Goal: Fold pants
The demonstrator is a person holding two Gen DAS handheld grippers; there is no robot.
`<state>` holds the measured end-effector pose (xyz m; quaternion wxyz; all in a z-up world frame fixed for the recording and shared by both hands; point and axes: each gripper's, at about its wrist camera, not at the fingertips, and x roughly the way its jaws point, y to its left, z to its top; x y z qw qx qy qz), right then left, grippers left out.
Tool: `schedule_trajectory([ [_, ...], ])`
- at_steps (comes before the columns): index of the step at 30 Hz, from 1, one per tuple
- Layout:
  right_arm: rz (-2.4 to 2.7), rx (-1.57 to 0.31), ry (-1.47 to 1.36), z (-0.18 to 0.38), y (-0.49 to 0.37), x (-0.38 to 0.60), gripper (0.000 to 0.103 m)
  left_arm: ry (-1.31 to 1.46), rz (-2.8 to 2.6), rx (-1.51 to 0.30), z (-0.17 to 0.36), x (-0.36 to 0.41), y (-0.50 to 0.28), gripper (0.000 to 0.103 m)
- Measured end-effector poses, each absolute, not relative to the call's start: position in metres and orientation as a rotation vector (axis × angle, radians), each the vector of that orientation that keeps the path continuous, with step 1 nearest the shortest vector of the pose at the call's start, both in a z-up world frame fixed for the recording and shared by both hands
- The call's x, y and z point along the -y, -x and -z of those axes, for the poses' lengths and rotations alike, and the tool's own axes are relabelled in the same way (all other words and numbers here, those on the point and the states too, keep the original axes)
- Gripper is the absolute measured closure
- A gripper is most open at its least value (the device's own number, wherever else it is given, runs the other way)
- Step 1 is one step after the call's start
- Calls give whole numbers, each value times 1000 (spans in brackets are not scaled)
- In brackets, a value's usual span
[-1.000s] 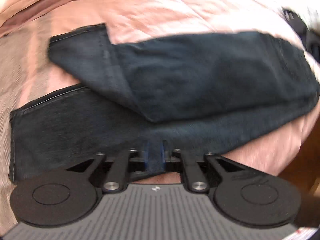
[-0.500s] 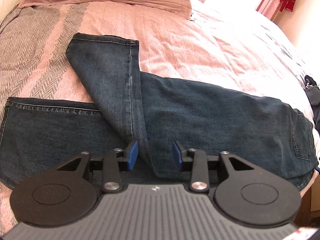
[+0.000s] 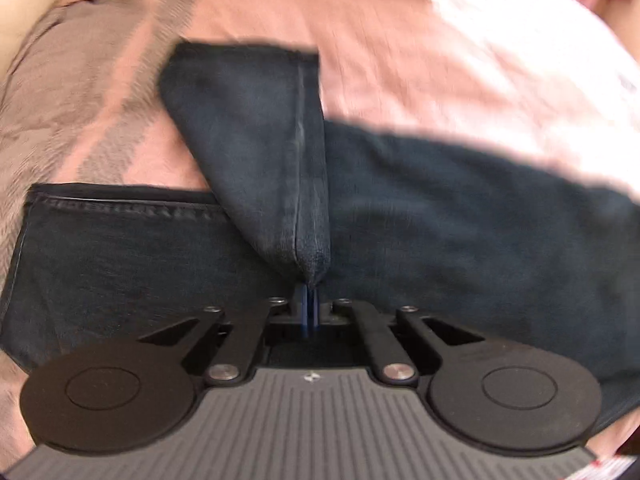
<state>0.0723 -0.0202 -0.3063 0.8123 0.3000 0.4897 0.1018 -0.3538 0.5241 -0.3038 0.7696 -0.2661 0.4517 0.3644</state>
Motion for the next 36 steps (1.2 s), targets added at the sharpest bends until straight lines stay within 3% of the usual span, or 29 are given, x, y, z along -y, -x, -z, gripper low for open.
schedule_trajectory([
  [4, -347, -907, -649, 264, -57, 34, 103, 579, -856, -767, 264, -492, 400, 101],
  [11, -199, -1091, -543, 316, -45, 53, 103, 659, -921, -949, 334, -462, 424, 100],
  [15, -226, -1033, -569, 307, -37, 53, 103, 624, -918, -936, 331, -458, 421, 101],
  [17, -232, -1053, -512, 305, -36, 52, 103, 620, -909, -963, 333, -457, 427, 93],
  [19, -203, -1155, -431, 312, -43, 44, 101, 598, -921, -1027, 328, -456, 430, 69],
  [20, -171, -1187, -415, 314, -46, 43, 94, 562, -937, -1044, 318, -455, 428, 65],
  [21, -138, -1185, -416, 311, -46, 43, 77, 523, -939, -1051, 310, -455, 426, 65],
  [22, -118, -1167, -431, 305, -45, 45, 71, 479, -928, -1052, 300, -454, 424, 64],
  [27, -117, -1120, -430, 290, -43, 37, 71, 190, -841, -1036, 282, -465, 378, 57],
  [36, -113, -1165, -424, 300, -22, 21, 71, 25, -839, -1157, 352, -548, 269, 53],
])
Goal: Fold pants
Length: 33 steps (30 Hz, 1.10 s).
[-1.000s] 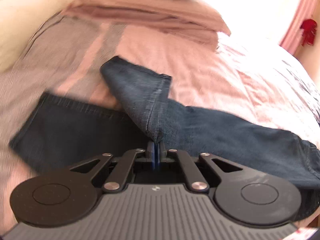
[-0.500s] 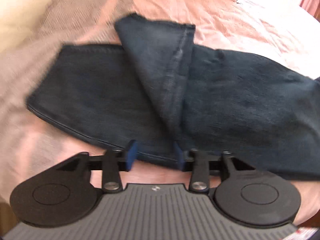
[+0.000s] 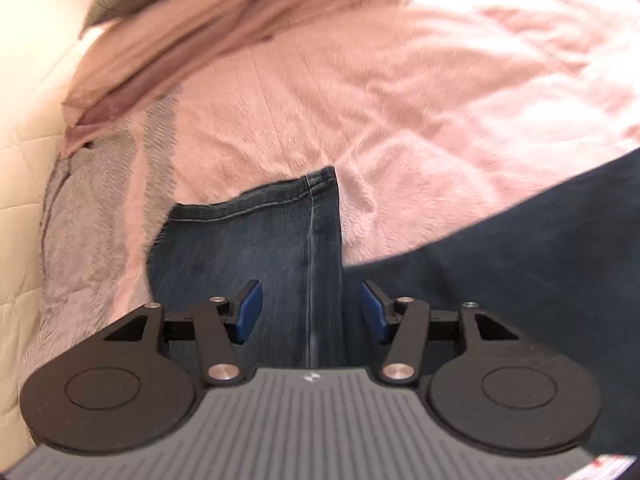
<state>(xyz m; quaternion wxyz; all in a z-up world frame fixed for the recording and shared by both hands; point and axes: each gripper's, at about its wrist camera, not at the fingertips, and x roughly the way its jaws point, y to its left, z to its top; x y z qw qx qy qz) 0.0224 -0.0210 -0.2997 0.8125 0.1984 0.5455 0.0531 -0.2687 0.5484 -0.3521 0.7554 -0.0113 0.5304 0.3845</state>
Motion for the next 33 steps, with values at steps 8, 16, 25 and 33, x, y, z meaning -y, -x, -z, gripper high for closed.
schedule_trajectory([
  [8, -85, -1156, -423, 294, -21, 27, 71, 361, -1113, -761, 267, -580, 384, 100],
  [16, -47, -1146, -462, 298, -27, 26, 71, 1081, -1406, -555, 299, -591, 574, 89],
  [25, -88, -1130, -540, 306, -20, 26, 71, 1209, -1327, -447, 327, -603, 571, 83],
  [33, -114, -1044, -762, 308, -19, 49, 71, 1171, -1334, -500, 327, -604, 561, 80],
])
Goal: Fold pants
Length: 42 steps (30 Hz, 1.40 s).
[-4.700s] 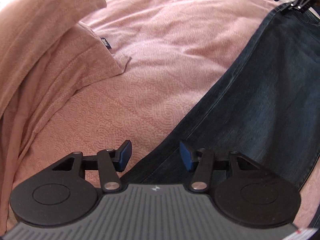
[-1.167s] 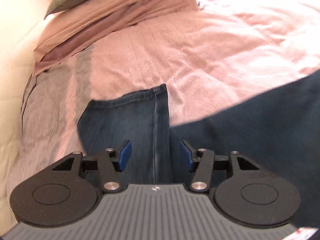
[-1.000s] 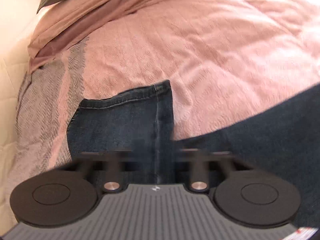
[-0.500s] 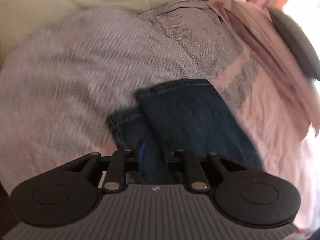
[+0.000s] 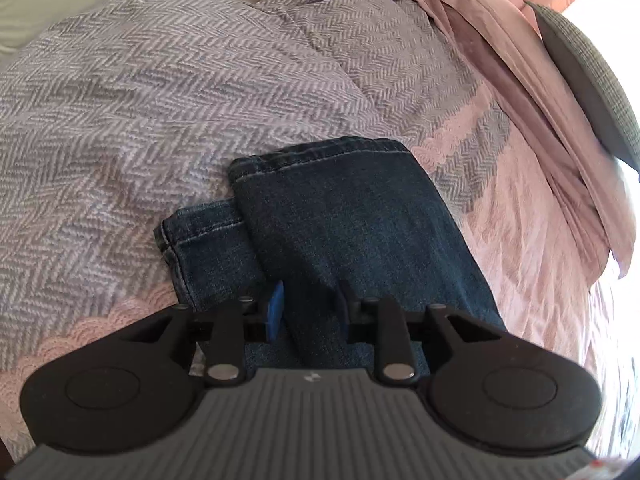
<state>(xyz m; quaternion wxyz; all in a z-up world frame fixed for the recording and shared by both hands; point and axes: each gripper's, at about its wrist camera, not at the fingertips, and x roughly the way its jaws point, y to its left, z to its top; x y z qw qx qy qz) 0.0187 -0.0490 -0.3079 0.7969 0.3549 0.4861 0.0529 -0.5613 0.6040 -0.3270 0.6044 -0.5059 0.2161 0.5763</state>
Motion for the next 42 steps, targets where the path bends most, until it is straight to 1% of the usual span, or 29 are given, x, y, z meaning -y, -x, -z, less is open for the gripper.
schedule_trajectory([
  [2, -122, -1032, -772, 309, -22, 50, 71, 1169, -1335, -504, 327, -604, 559, 80],
  [6, -90, -1062, -715, 315, -28, 45, 71, 1149, -1329, -528, 328, -605, 555, 76],
  [11, -46, -1052, -714, 316, -24, 49, 71, 1154, -1318, -530, 330, -607, 556, 75],
  [14, -37, -1082, -665, 319, -32, 44, 71, 1152, -1316, -536, 331, -608, 556, 75],
  [15, -35, -1085, -641, 319, -36, 41, 80, 1152, -1316, -537, 331, -608, 555, 75],
  [16, -56, -1050, -613, 314, -37, 37, 101, 1150, -1316, -540, 331, -608, 555, 75],
  [18, -98, -975, -520, 294, -35, 25, 102, 1146, -1311, -546, 330, -609, 555, 75],
  [20, -204, -861, -455, 266, -31, 11, 102, 1141, -1305, -552, 328, -609, 555, 75],
  [22, -335, -737, -426, 241, -27, 5, 102, 1131, -1301, -560, 327, -606, 556, 75],
  [23, -363, -709, -404, 236, -28, 6, 102, 1123, -1296, -562, 327, -604, 556, 75],
  [24, -343, -727, -376, 241, -33, 10, 102, 1115, -1291, -565, 328, -602, 557, 75],
  [26, -233, -897, -392, 282, -50, 24, 102, 1106, -1285, -569, 331, -597, 557, 75],
  [28, -166, -992, -400, 315, -56, 30, 102, 1106, -1287, -571, 330, -594, 558, 75],
  [32, -103, -990, -476, 329, -52, 29, 102, 1112, -1274, -559, 326, -592, 565, 75],
  [38, -90, -1009, -457, 323, -57, 26, 102, 1217, -1282, -407, 328, -592, 586, 75],
  [42, -76, -1017, -452, 322, -57, 22, 102, 1268, -1298, -370, 336, -604, 589, 75],
])
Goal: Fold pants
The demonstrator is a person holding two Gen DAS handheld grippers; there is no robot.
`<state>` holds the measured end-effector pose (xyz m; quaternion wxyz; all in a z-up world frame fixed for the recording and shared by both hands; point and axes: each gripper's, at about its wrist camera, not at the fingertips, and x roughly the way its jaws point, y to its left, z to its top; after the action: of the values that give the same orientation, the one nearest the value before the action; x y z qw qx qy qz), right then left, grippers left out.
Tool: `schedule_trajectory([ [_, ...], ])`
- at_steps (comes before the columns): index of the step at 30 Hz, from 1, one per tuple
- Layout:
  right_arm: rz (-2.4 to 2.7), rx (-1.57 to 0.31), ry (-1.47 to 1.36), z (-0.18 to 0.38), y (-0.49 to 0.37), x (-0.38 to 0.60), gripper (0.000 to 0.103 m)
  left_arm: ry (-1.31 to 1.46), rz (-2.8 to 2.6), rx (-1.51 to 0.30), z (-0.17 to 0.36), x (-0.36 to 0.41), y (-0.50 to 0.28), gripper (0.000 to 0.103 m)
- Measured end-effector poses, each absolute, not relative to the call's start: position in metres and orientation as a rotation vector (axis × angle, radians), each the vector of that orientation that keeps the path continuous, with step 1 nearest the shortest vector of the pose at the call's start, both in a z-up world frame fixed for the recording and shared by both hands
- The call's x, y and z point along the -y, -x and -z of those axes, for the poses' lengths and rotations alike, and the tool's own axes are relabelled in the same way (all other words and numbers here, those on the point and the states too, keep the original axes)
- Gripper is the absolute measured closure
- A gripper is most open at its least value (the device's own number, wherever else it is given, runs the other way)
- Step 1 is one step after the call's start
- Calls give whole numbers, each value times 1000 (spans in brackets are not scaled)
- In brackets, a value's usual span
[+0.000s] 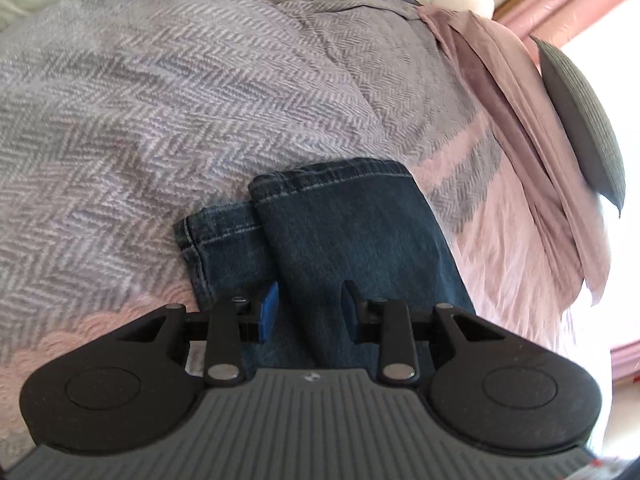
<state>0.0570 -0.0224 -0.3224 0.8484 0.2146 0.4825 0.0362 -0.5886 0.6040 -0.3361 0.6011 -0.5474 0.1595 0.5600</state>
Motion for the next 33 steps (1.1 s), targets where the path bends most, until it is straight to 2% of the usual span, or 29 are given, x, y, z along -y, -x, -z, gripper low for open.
schedule_trajectory([
  [1, -73, -1019, -450, 323, -58, 21, 102, 1257, -1304, -385, 337, -608, 586, 83],
  [2, -74, -1021, -440, 322, -59, 20, 102, 1218, -1310, -403, 334, -610, 583, 99],
  [3, -75, -1023, -420, 319, -60, 18, 102, 1172, -1311, -419, 328, -612, 581, 103],
  [7, -155, -967, -387, 280, -64, 19, 102, 1059, -1239, -319, 286, -607, 593, 103],
  [9, -197, -956, -379, 266, -64, 22, 102, 985, -1216, -363, 278, -602, 597, 103],
  [12, -183, -1000, -334, 276, -61, 22, 102, 1014, -1246, -472, 302, -603, 599, 103],
  [18, -92, -1032, -340, 304, -44, 34, 102, 1000, -1272, -541, 325, -596, 601, 103],
  [21, -55, -1086, -222, 319, -47, 20, 101, 874, -1263, -673, 333, -594, 590, 101],
  [23, -9, -1166, -190, 327, -55, 9, 96, 834, -1283, -757, 332, -597, 580, 100],
  [24, 14, -1171, -159, 324, -57, 3, 87, 814, -1296, -774, 326, -596, 576, 96],
  [25, 27, -1164, -105, 315, -56, -3, 72, 798, -1318, -788, 319, -596, 575, 91],
  [27, 41, -1140, 0, 294, -49, -12, 59, 795, -1372, -845, 305, -593, 578, 90],
  [29, 48, -1097, 62, 266, -32, -17, 59, 762, -1391, -936, 290, -584, 576, 87],
  [30, 22, -1079, 57, 253, -21, -18, 58, 747, -1375, -971, 282, -577, 572, 82],
  [31, -26, -1072, 40, 240, -8, -21, 58, 733, -1352, -1001, 273, -569, 567, 72],
  [33, -131, -1084, 27, 220, 16, -31, 57, 697, -1293, -1025, 253, -550, 554, 66],
])
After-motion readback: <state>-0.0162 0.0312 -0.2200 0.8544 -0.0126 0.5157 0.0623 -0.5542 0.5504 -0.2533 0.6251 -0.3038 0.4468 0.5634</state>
